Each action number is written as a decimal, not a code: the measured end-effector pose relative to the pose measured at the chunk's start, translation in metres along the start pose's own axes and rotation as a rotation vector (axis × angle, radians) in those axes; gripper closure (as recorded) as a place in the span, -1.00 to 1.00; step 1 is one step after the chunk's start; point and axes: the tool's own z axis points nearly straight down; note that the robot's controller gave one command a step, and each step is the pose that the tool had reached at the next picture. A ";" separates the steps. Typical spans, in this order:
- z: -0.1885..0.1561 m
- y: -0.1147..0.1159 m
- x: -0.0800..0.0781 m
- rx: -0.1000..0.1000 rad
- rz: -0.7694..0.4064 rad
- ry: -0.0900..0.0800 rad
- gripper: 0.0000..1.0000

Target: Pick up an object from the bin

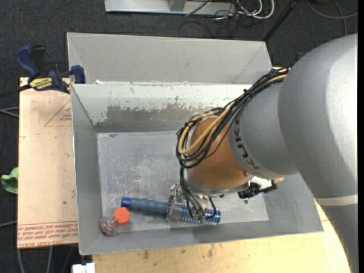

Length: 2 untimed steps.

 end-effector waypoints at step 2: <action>-0.194 0.009 -0.019 0.001 -0.234 -0.004 1.00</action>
Offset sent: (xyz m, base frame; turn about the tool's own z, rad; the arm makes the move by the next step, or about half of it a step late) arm 0.0135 0.0121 0.1203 0.0025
